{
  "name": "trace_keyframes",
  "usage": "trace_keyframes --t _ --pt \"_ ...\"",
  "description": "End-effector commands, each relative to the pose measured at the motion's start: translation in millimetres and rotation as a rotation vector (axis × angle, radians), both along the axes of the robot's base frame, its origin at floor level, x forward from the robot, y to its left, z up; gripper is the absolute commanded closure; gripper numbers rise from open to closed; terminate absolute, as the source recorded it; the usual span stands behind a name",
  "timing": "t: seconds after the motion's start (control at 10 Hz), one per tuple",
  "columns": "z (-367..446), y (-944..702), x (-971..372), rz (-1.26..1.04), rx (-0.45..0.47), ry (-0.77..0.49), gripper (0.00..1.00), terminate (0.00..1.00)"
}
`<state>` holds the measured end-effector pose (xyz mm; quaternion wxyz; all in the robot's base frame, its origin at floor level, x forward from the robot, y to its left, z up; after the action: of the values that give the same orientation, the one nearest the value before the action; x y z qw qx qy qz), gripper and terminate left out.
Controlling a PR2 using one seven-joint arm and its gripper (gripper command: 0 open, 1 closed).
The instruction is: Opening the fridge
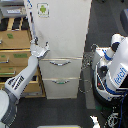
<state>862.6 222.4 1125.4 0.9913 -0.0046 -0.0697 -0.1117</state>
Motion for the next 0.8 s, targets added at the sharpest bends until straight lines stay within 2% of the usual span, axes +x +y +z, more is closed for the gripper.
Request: trace_keyframes --t 0.1,0.6,0.8 --pt "-25.1 29.6 19.4 0.02 0.003 0.008 0.0 0.0" --pt "-54.0 50.3 38.1 0.022 0.013 0.04 0.0 0.0" --pt "-59.4 31.0 47.9 -0.012 -0.012 0.061 0.0 0.0"
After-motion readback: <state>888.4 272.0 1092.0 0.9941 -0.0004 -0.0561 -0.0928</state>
